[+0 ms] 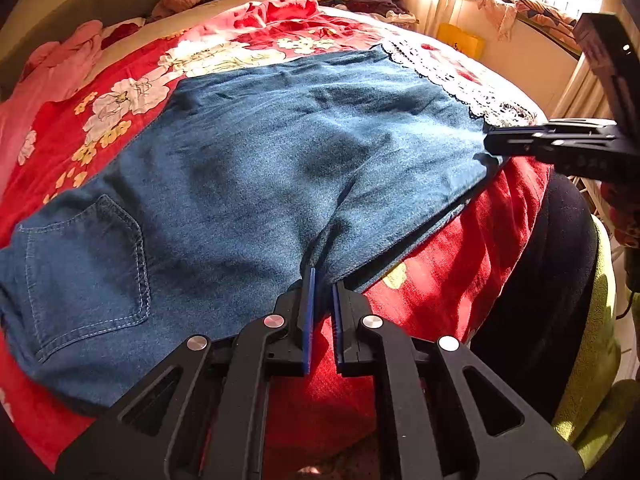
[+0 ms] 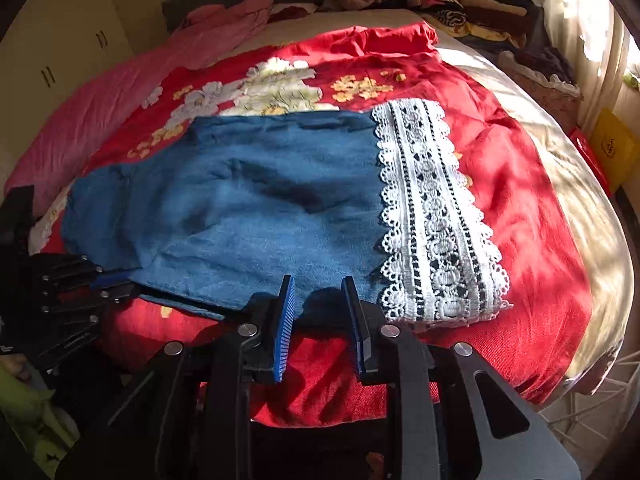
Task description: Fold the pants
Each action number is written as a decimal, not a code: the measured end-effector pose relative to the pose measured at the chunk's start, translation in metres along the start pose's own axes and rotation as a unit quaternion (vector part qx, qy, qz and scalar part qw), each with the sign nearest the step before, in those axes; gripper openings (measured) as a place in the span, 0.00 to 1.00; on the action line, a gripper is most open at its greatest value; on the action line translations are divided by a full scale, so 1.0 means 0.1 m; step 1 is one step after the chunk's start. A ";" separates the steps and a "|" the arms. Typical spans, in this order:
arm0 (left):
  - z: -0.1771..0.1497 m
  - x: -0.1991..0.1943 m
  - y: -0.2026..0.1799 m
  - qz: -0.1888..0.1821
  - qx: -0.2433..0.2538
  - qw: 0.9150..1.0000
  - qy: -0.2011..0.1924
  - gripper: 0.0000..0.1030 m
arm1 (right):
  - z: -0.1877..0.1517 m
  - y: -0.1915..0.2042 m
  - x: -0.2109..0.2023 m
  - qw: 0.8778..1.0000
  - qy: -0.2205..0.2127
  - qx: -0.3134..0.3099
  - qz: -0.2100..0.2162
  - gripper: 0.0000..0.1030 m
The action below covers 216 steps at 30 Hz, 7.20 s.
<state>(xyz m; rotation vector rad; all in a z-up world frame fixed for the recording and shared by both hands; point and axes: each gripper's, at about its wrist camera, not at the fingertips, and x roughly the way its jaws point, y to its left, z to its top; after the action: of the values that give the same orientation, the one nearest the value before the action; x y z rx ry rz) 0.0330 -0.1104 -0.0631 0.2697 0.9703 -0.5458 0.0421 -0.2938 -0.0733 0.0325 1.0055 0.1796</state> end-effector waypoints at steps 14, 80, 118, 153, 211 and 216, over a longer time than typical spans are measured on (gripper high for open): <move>-0.22 -0.95 1.36 0.176 -0.211 0.957 -0.088 0.88 | 0.02 -0.33 -0.33 0.996 -0.051 0.059 0.046 0.39; 0.61 -0.33 1.10 0.103 -0.146 0.982 -0.058 0.84 | 0.83 -0.82 -0.20 0.990 -0.100 0.082 0.049 0.71; 1.37 0.86 1.17 0.079 -0.138 0.987 -0.010 0.08 | 1.50 -1.05 0.85 0.998 -0.043 0.031 0.041 0.13; 0.01 -0.15 1.53 0.207 -0.193 0.959 -0.012 0.90 | 0.10 -0.85 -0.21 0.995 -0.060 0.069 0.033 0.15; 0.03 -0.11 0.56 0.110 -0.102 0.989 -0.011 0.92 | 0.01 -0.14 -0.22 0.998 -0.065 0.000 -0.020 0.77; 0.07 -0.23 0.52 0.111 -0.102 0.988 -0.024 0.92 | 0.02 -0.14 -0.37 0.996 -0.080 0.005 -0.028 0.83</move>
<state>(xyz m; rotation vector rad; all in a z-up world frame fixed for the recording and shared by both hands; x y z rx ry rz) 0.0563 -0.0626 -0.0410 0.1760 0.9273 -0.2460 0.0264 -0.3135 -0.0431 0.0272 0.8456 0.1195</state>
